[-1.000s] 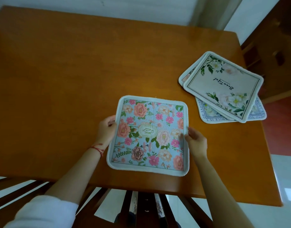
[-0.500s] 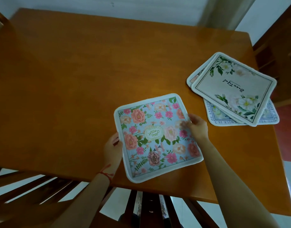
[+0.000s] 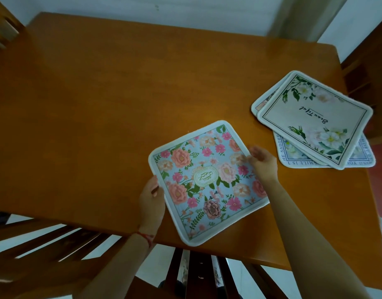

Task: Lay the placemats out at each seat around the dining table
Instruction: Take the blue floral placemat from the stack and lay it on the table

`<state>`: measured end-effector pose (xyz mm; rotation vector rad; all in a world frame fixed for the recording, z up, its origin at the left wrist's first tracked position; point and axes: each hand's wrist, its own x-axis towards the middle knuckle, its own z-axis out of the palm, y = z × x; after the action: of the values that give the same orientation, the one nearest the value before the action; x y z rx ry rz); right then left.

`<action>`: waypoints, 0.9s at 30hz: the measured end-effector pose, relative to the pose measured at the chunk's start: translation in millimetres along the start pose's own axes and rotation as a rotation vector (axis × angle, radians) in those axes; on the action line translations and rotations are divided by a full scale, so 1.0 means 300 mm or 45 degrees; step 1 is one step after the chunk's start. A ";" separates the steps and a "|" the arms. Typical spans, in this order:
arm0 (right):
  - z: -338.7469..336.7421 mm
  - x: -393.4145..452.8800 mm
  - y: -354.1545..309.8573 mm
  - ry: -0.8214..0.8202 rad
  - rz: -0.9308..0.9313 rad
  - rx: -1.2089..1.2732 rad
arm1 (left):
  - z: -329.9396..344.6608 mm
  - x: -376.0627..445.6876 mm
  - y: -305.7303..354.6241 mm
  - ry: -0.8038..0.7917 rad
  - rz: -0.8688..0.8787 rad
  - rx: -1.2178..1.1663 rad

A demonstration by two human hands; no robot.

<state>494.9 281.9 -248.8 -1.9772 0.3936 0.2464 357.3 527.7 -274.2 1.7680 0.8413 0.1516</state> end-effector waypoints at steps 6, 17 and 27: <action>-0.053 -0.106 0.082 0.222 0.087 0.084 | 0.003 0.180 0.092 -0.176 0.230 0.201; -0.056 -0.335 0.207 0.464 0.228 0.091 | 0.107 0.374 0.205 -0.507 0.351 0.437; -0.012 -0.394 0.225 0.488 0.306 0.122 | 0.128 0.432 0.226 -0.548 0.367 0.489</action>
<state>360.0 271.8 -263.1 -1.8792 0.8764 -0.0049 503.1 567.0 -268.0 2.1717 0.3127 -0.2122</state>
